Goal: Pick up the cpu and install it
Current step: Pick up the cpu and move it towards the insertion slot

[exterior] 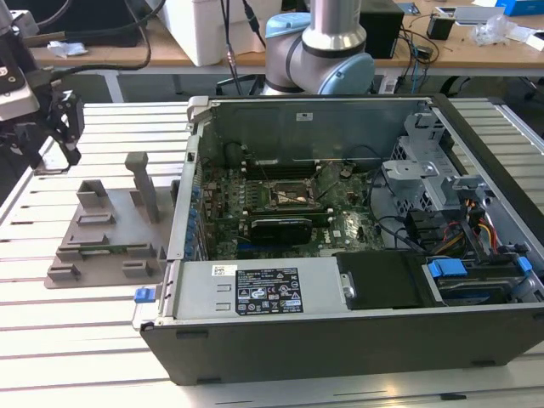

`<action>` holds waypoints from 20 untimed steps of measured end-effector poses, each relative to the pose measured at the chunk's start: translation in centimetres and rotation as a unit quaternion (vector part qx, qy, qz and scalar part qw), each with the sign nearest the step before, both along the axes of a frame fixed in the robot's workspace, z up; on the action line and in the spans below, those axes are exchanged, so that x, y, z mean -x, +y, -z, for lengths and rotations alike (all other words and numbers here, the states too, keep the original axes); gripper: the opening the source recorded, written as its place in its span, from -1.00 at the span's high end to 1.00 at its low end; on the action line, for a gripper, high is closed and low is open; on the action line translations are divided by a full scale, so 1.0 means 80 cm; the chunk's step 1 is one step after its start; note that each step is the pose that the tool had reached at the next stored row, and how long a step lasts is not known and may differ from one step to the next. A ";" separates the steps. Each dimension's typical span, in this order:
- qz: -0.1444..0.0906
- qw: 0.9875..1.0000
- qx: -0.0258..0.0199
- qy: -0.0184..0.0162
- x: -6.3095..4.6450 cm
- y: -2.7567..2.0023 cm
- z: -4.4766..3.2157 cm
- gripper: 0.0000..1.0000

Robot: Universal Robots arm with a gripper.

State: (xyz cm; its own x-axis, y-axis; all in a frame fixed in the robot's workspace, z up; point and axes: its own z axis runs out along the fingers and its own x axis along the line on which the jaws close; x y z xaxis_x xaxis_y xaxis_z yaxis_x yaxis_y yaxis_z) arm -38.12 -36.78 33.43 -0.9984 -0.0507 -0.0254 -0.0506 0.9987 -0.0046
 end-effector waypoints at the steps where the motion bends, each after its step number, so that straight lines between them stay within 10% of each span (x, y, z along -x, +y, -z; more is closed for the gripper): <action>1: 0.000 1.000 0.000 0.000 0.000 0.0000 -0.0051 -0.08; 14: 0.000 1.000 -0.003 0.000 0.000 0.0000 -0.0225 -0.08; 20: 0.000 1.000 -0.003 0.000 0.000 0.0000 -0.0616 -0.08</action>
State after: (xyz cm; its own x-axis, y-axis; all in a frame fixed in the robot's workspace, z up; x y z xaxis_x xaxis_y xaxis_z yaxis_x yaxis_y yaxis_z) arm -38.11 -36.78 38.36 -0.9984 -0.0505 -0.0257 -0.0506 0.9987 0.0020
